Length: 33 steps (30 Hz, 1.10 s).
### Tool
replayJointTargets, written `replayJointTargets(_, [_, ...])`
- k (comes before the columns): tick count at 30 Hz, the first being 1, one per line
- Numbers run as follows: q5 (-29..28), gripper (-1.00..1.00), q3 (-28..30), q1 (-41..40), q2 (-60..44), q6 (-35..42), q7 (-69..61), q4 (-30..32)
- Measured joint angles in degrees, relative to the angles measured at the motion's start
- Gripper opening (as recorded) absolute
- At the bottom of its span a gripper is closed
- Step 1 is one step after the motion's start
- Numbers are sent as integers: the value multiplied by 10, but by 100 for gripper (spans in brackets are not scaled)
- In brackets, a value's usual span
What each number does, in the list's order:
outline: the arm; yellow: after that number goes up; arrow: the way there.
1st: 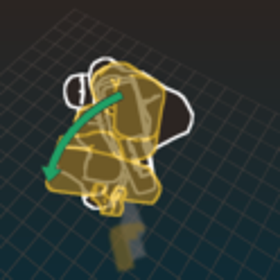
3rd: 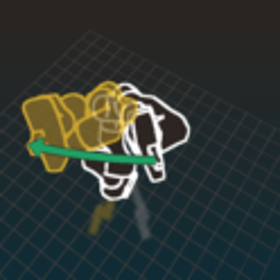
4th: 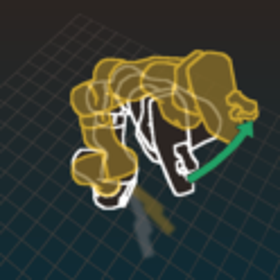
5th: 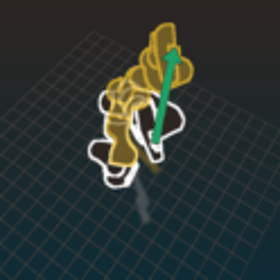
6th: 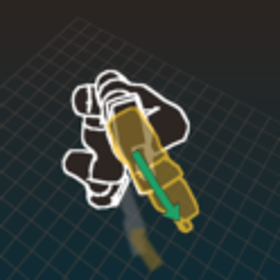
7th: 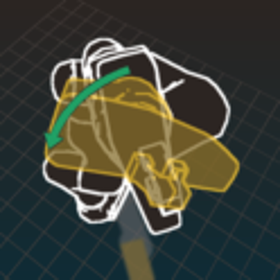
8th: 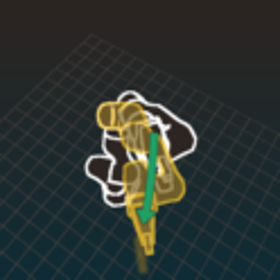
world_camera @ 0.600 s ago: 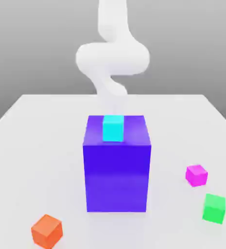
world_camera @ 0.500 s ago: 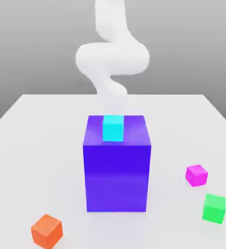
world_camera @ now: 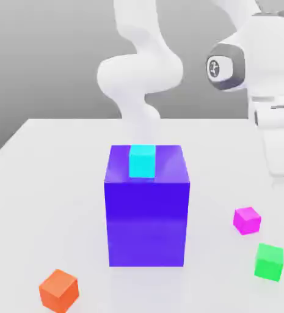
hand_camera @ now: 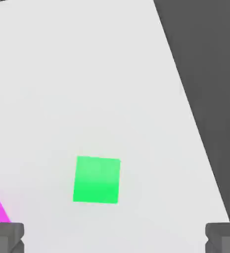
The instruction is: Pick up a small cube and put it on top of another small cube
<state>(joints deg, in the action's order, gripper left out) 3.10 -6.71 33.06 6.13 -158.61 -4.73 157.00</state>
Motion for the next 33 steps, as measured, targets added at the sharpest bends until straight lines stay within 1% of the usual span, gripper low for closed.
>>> replayJointTargets(2, [-14,0,-16,31,-39,-26,-37,24])
replayJointTargets(4, [-40,0,-20,60,-78,-54,-56,42])
replayJointTargets(7, [-80,0,1,63,-140,-101,-40,39])
replayJointTargets(10, [-103,0,35,91,-202,-152,-24,28])
replayJointTargets(11, [-106,-100,44,100,-221,-167,-21,24])
replayJointTargets(18, [-108,-100,47,102,-225,-170,-19,23])
replayJointTargets(21, [-90,-100,27,86,-176,-131,-34,33])
replayJointTargets(25, [-47,-100,12,80,-98,-65,-62,46])
replayJointTargets(28, [-38,-100,24,59,-95,-17,-25,0])
replayJointTargets(33, [-33,-100,53,29,-116,63,63,-101])
